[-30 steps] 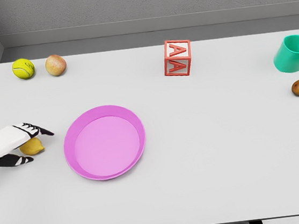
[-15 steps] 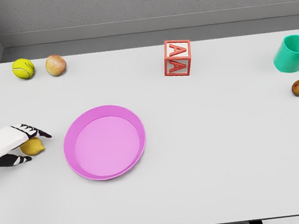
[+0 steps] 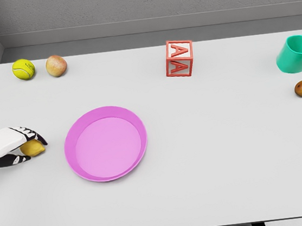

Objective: Put the lemon on the plate with left arm

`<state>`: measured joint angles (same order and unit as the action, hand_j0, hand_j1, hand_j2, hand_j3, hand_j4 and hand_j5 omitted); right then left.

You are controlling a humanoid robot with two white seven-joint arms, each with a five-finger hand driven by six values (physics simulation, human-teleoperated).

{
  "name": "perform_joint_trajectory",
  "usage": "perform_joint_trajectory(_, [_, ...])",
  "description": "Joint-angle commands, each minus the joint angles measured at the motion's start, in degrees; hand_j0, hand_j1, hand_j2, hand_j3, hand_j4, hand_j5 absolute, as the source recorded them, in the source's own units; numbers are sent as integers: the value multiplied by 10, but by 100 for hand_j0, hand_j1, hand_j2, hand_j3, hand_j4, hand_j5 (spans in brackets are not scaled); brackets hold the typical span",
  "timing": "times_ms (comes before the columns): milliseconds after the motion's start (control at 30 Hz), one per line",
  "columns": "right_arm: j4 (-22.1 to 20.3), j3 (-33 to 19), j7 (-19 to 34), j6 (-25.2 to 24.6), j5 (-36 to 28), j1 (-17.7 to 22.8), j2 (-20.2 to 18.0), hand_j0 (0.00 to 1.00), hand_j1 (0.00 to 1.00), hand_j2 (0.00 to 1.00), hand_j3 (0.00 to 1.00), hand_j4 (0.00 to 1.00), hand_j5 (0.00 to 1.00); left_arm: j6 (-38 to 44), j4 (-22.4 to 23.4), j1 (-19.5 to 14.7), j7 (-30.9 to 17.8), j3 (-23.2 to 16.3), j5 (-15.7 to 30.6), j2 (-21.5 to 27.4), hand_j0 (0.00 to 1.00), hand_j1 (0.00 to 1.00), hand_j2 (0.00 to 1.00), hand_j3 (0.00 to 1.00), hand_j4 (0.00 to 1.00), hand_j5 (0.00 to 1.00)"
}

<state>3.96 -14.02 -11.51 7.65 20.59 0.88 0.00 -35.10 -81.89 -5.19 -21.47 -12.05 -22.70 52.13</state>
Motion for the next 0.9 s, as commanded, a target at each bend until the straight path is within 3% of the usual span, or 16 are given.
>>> perform_joint_trajectory(0, [0, 0, 0, 0, 0, 0, 0, 100, 100, 100, 100, 100, 100, 1, 0, 0, 0, 0, 4, 1, 58, 58, 58, 58, 58, 58])
perform_joint_trajectory(867, [0, 0, 0, 0, 0, 0, 0, 100, 100, 100, 100, 100, 100, 1, -6, -22, 6, 9, 14, -8, 54, 54, 54, 54, 54, 54])
